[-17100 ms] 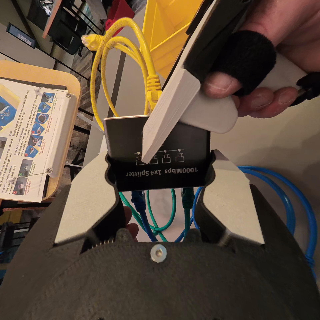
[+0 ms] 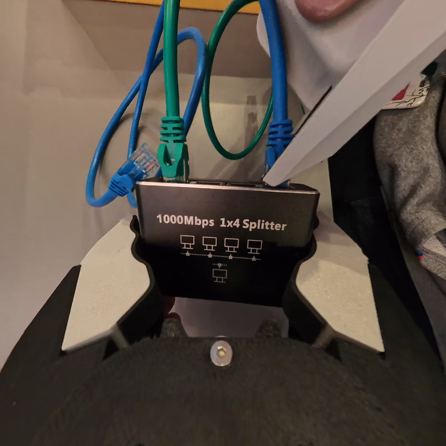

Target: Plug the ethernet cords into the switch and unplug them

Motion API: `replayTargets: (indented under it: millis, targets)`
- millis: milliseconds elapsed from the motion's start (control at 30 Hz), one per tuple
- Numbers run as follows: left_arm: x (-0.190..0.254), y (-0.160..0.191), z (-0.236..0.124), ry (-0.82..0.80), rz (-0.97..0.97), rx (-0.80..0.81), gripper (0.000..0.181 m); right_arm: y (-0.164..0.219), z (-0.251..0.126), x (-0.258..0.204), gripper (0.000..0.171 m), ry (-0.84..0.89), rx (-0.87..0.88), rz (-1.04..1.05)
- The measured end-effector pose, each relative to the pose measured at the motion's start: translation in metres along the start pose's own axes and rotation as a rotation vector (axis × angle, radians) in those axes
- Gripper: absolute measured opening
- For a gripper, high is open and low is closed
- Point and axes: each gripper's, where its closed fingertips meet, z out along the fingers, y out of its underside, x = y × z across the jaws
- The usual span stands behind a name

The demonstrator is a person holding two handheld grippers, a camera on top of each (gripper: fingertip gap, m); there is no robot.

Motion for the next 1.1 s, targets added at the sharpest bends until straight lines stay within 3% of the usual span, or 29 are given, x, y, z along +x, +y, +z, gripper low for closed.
replayTargets:
  millis: [600,900,1100]
  targets:
    - [-0.0013,0.0021,0.0002,0.029,-0.045,0.018,0.127,0.0017,0.0048,-0.0044,0.022,-0.018,-0.051,-0.135]
    - [-0.0042,-0.0003,-0.0020,0.027,-0.076,0.041,0.127,0.0061,0.0004,0.0025,0.015,0.015,-0.001,-0.024]
    - [-0.0040,-0.0019,-0.0025,0.037,-0.085,0.059,0.127,0.0082,-0.0044,0.0035,0.022,-0.023,0.047,0.044]
